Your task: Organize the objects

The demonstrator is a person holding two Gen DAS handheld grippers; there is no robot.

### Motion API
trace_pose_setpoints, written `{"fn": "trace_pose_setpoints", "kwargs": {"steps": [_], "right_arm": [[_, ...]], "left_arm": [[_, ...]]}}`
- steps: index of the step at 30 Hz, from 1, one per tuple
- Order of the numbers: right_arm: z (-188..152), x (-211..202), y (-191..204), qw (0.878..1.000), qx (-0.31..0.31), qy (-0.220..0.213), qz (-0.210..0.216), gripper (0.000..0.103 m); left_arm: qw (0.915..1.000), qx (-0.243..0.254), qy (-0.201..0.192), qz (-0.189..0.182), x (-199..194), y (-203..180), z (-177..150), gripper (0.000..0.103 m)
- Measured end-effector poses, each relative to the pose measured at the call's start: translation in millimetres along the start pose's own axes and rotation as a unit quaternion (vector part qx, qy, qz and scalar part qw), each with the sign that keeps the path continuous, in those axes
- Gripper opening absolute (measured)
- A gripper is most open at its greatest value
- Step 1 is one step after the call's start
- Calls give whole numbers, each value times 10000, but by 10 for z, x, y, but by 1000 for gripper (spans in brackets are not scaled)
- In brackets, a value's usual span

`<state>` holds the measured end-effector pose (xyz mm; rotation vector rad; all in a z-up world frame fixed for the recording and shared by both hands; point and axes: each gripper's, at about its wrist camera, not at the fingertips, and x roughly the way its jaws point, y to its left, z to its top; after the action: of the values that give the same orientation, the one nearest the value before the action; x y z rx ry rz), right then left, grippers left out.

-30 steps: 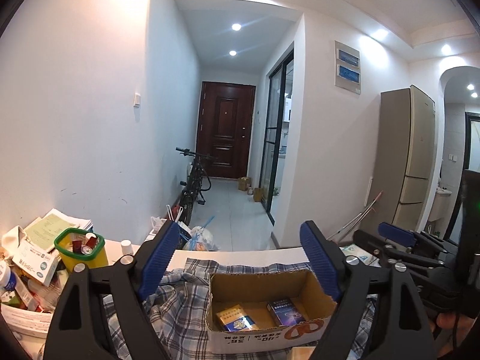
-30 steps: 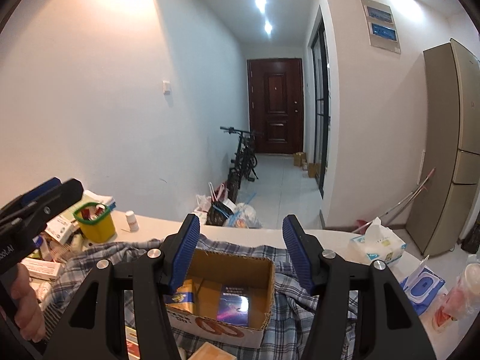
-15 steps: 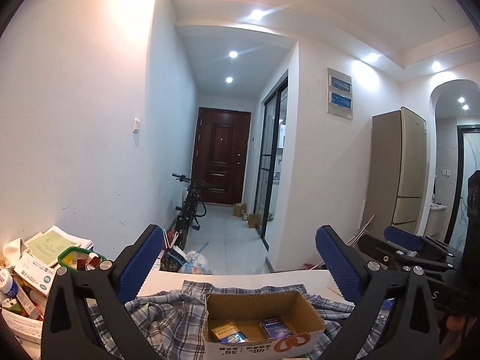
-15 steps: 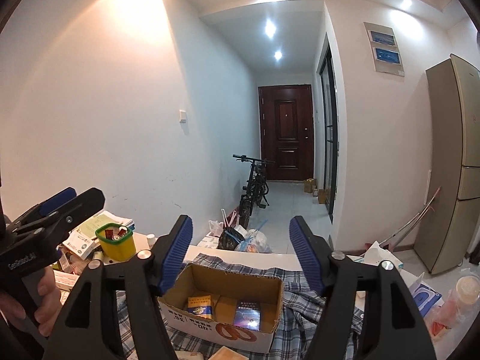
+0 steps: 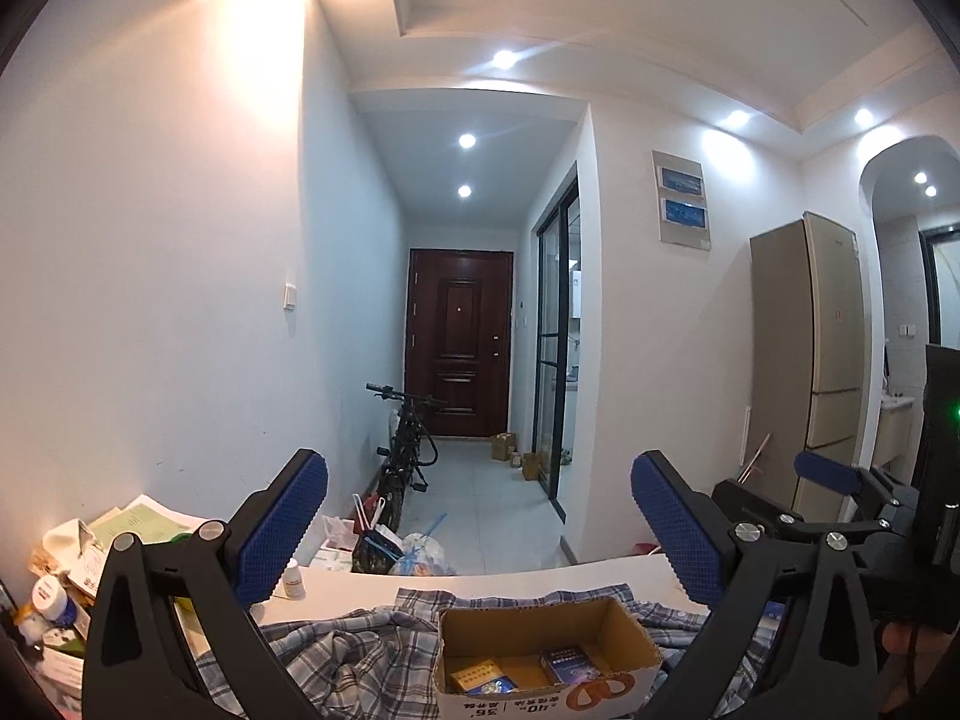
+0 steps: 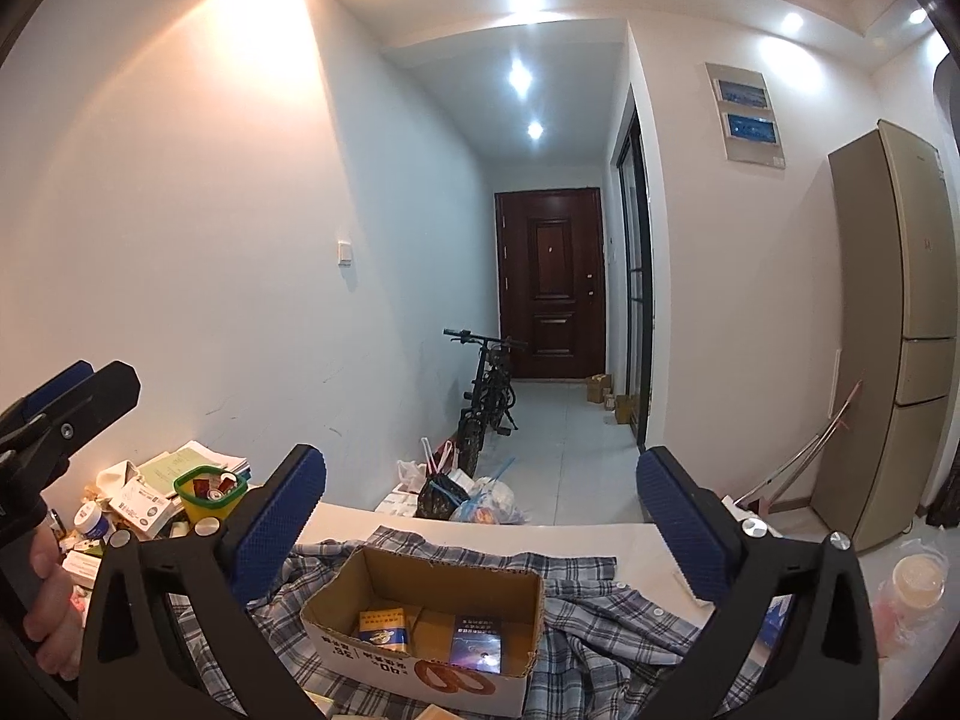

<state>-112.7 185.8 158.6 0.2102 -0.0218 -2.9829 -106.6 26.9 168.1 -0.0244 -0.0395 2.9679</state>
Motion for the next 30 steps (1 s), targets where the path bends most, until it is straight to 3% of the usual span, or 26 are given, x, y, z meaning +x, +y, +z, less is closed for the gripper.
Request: {"fn": "trace_pose_setpoints", "kwargs": {"steps": [3, 7, 11, 14, 20, 24, 30], "right_arm": [[10, -88, 46, 9999, -80, -124, -26, 103], [51, -221, 66, 9993, -165, -341, 37, 103], [106, -400, 81, 9982, -266, -535, -57, 103], [131, -588, 112, 9969, -357, -705, -58, 103], [60, -943, 154, 9959, -213, -873, 68, 103], [-38, -1060, 238, 9960, -337, -808, 200, 103], [-193, -1216, 310, 9956, -420, -840, 23, 103]], "left_arm": [[9997, 218, 2, 65, -108, -82, 49, 103], [9994, 143, -248, 176, -211, -118, 73, 103], [9996, -127, 220, -145, -132, -39, 71, 103], [9994, -62, 312, -151, -191, -45, 87, 103], [9989, 46, 249, -399, -540, -129, 33, 103], [9993, 189, -19, -318, -837, -196, -37, 103], [9988, -116, -55, -482, -1084, -114, -196, 103]]}}
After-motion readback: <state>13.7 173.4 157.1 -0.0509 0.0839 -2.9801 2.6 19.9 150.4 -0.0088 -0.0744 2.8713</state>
